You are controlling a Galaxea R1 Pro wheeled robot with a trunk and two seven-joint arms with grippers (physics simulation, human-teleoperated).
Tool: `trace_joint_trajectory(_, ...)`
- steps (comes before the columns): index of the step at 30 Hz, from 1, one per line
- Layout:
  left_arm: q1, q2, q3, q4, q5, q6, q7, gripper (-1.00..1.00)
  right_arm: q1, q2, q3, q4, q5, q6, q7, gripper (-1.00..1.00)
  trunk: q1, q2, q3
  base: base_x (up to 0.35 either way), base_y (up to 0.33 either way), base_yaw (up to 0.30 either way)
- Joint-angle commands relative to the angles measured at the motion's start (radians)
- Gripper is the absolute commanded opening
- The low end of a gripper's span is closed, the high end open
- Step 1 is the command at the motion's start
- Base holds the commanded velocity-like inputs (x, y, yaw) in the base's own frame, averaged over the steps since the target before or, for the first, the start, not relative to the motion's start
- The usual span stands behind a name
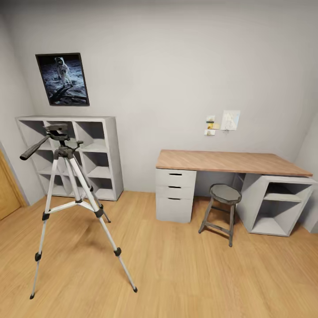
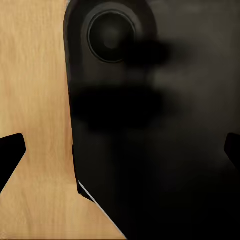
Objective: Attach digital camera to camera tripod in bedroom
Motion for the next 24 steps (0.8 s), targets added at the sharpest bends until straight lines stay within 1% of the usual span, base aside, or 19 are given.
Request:
trace_joint_trajectory(1,0.006,-0.006,0.006,-0.006,0.006,-0.006,-0.004,1.00,0.001,-0.006,0.006,-0.001,0.006,-0.003,-0.003,1.00,0.000,0.000,0.000,0.000,0.000,0.000)
trace_joint_trajectory(2,0.007,-0.011,0.011,-0.011,0.011,-0.011,-0.004,1.00,0.001,-0.007,0.011,-0.001,0.011,-0.003,-0.003,1.00,0.000,0.000,0.000,0.000,0.000,0.000)
trace_joint_trajectory(4,0.007,-0.013,0.012,-0.023,0.023,-0.019,-0.004,1.00,0.001,-0.007,0.015,-0.001,0.023,-0.002,-0.002,1.00,0.000,0.000,0.000,0.000,0.000,0.000)
trace_joint_trajectory(7,0.007,-0.020,0.013,-0.040,0.005,-0.025,-0.004,1.00,0.001,-0.010,0.015,-0.001,0.019,-0.002,-0.002,1.00,0.000,0.000,0.000,0.000,0.002,0.000)
trace_joint_trajectory(10,0.007,-0.028,0.013,-0.047,-0.006,-0.041,-0.004,1.00,0.001,-0.024,0.015,-0.001,0.019,-0.003,-0.003,1.00,0.000,0.000,0.000,0.000,0.105,0.000)
trace_joint_trajectory(14,0.007,-0.031,0.014,-0.050,-0.008,-0.051,-0.003,1.00,0.001,-0.034,0.014,-0.001,0.018,-0.003,-0.003,1.00,0.000,0.000,0.000,0.000,0.254,0.000)
trace_joint_trajectory(24,0.007,-0.032,0.014,-0.051,-0.008,-0.054,-0.003,1.00,0.001,-0.034,0.012,0.000,0.013,-0.004,-0.006,1.00,0.000,0.000,0.000,0.000,0.316,0.000)
